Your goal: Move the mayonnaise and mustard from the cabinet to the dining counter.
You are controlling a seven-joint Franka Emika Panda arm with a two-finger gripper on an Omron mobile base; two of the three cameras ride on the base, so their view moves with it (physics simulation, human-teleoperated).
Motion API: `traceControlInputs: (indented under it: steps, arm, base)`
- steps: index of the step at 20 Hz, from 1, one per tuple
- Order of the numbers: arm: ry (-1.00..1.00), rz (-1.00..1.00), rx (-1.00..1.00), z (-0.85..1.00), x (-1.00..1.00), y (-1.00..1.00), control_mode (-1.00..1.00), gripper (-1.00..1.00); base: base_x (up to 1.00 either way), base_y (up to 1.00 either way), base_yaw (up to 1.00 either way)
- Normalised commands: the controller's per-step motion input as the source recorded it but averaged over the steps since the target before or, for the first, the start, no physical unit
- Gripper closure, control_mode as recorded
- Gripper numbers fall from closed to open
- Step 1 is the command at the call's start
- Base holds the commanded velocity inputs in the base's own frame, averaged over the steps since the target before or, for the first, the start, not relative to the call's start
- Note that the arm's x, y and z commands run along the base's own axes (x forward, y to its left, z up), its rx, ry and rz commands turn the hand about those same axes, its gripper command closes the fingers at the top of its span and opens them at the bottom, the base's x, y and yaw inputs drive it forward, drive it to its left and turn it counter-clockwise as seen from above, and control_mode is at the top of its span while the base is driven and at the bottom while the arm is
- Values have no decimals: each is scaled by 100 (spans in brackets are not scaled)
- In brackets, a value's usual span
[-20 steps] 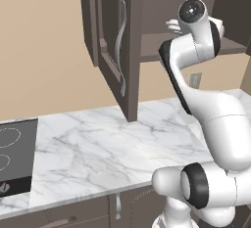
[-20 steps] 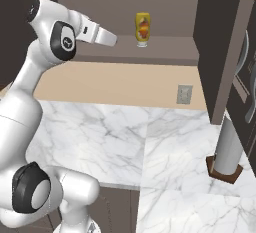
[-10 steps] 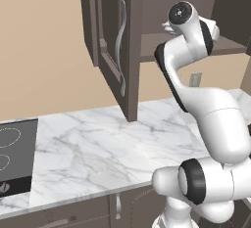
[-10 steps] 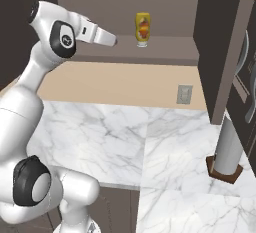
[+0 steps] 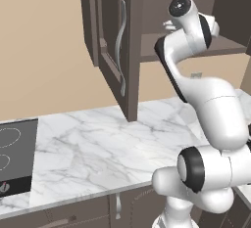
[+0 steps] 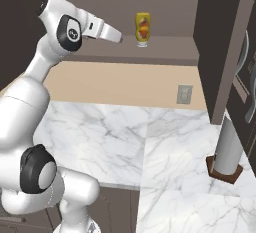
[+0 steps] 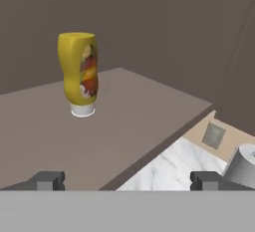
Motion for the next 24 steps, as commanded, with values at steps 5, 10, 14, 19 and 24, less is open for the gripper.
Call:
traceControlInputs:
  steps: [5, 10, 14, 19, 24]
  arm:
    - [-1, 0, -1, -6, 17, -2, -100, -100]
    - [-9, -2, 0, -12, 9, -4, -100, -100]
    - [-10, -4, 0, -6, 3, -10, -100, -100]
    - [0, -5, 0, 0, 11, -10, -100, -100]
    - [4, -3, 0, 0, 27, 0, -100, -100]
  base:
    - [0, 0, 0]
    - [0, 0, 0]
    - [0, 0, 0]
    - [0, 0, 0]
    - [0, 0, 0]
